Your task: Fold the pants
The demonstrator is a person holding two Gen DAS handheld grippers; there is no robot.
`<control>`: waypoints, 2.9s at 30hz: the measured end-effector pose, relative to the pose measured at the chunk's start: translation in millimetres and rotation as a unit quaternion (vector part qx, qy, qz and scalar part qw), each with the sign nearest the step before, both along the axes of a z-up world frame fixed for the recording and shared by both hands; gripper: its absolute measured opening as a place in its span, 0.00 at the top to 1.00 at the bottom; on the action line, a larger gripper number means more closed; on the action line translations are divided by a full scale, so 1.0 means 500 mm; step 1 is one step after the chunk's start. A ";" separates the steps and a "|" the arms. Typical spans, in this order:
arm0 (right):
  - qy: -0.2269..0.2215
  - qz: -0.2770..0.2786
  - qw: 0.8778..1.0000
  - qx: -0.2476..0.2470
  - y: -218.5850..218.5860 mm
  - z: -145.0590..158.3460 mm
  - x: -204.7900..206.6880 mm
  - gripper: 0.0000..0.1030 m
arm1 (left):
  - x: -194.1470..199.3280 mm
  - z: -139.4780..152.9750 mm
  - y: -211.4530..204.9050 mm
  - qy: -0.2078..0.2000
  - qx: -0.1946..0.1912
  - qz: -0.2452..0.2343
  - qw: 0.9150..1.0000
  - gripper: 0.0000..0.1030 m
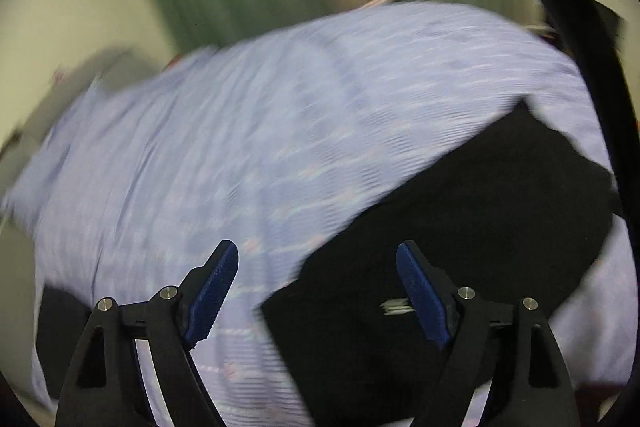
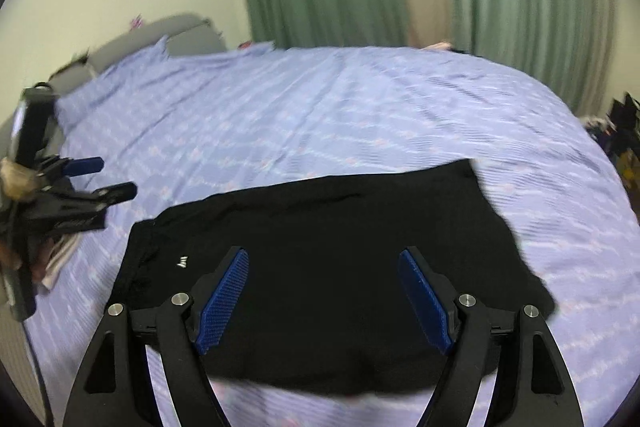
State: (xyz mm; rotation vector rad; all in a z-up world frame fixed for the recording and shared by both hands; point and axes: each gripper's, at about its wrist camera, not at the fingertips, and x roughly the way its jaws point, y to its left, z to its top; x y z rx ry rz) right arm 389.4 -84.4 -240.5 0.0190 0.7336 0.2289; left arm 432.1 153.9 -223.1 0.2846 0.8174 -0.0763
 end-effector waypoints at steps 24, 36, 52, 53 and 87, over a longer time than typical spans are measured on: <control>0.155 -0.216 0.963 0.038 -0.357 -0.176 -0.219 0.32 | -0.046 -0.283 -0.622 0.065 0.122 -0.400 0.906 0.73; 0.111 -0.106 0.984 0.092 -0.265 -0.168 -0.121 0.43 | 0.261 -0.194 -0.414 0.195 -0.164 -0.214 0.943 0.92; 0.063 0.036 0.988 0.138 -0.129 -0.189 0.078 0.53 | 0.280 -0.233 -0.274 0.181 -0.167 -0.145 0.958 0.86; 0.062 0.049 0.988 0.136 -0.121 -0.188 0.088 0.56 | 0.267 -0.226 -0.260 0.177 -0.166 -0.148 0.959 0.85; 0.153 -0.179 0.965 0.117 -0.307 -0.219 -0.127 0.74 | 0.018 -0.198 -0.417 0.199 -0.113 -0.286 0.931 0.67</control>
